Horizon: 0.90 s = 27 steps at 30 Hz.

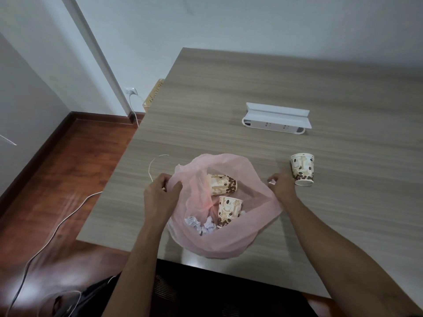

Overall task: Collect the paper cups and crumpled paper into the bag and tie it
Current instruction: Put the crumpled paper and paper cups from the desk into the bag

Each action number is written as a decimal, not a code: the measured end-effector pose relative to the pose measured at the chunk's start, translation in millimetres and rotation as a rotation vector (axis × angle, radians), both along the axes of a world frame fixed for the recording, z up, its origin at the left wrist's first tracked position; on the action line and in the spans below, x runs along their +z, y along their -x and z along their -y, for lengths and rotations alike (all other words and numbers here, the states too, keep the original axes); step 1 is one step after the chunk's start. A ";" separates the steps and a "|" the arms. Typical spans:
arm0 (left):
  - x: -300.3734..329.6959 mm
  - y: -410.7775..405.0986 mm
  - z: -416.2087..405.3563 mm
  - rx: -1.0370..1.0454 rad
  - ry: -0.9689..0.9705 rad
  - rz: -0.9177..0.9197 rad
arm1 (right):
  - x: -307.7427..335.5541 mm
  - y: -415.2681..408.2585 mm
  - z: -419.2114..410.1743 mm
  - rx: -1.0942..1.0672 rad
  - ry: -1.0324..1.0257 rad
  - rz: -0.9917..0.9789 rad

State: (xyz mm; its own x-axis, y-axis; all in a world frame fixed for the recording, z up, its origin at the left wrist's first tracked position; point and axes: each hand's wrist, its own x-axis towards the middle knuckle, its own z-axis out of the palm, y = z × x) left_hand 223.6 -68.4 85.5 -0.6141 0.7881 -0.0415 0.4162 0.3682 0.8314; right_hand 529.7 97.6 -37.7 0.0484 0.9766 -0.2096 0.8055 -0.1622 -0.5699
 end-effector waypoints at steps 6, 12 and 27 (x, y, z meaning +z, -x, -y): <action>2.2 -1.7 1.0 -0.020 -0.006 0.005 | 67.1 15.5 5.5 -0.168 -0.221 -0.273; 5.7 -6.8 0.3 -0.042 -0.008 0.011 | 149.6 58.9 48.3 0.078 -0.296 -0.402; 3.6 -29.7 -5.2 -0.048 0.021 0.075 | 126.1 78.6 88.2 0.172 -0.166 -0.402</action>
